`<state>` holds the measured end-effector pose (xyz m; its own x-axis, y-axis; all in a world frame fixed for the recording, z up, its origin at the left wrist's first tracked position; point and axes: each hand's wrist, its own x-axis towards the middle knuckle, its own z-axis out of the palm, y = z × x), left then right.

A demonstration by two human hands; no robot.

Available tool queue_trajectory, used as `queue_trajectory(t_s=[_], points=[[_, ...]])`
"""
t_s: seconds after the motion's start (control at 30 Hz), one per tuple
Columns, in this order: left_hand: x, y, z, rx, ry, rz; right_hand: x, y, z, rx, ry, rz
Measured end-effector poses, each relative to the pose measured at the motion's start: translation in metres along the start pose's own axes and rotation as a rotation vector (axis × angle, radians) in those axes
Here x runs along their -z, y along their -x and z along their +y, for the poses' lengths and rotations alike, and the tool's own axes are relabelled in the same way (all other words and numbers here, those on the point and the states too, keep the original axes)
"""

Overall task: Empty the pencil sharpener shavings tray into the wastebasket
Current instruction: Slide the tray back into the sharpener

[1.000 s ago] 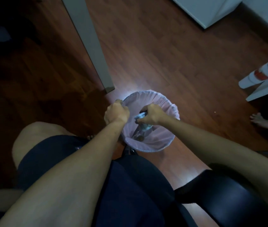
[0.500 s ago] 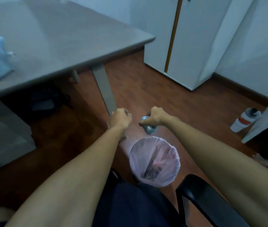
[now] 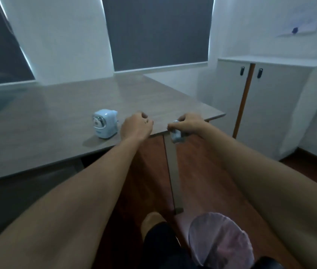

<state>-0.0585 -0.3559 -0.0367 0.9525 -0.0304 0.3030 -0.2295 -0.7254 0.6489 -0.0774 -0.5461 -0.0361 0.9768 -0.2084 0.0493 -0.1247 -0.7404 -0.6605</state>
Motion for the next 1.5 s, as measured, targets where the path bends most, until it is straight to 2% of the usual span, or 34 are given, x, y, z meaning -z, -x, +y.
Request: queue_trajectory(t_s=[0.17,0.33,0.47,0.63,0.87,1.13,1.5], points=[[0.051,-0.013,-0.033,-0.013,0.022,0.291,-0.031,-0.028,-0.053,0.058,-0.182,-0.008],[0.079,-0.028,-0.065,-0.011,-0.018,0.409,-0.058,-0.056,-0.086,0.003,-0.559,-0.027],[0.081,-0.04,-0.085,0.051,-0.02,0.353,-0.076,-0.076,-0.102,-0.024,-0.737,-0.061],[0.069,-0.05,-0.097,0.103,0.027,0.247,-0.09,-0.091,-0.108,-0.055,-0.77,-0.049],[0.058,-0.061,-0.11,0.152,0.101,0.251,-0.105,-0.101,-0.104,-0.07,-0.866,-0.049],[0.084,-0.061,-0.12,0.352,0.509,0.26,-0.109,-0.085,-0.124,-0.048,-1.005,-0.119],[0.15,-0.019,-0.127,0.295,0.829,0.216,-0.113,-0.042,-0.179,0.046,-1.064,-0.249]])
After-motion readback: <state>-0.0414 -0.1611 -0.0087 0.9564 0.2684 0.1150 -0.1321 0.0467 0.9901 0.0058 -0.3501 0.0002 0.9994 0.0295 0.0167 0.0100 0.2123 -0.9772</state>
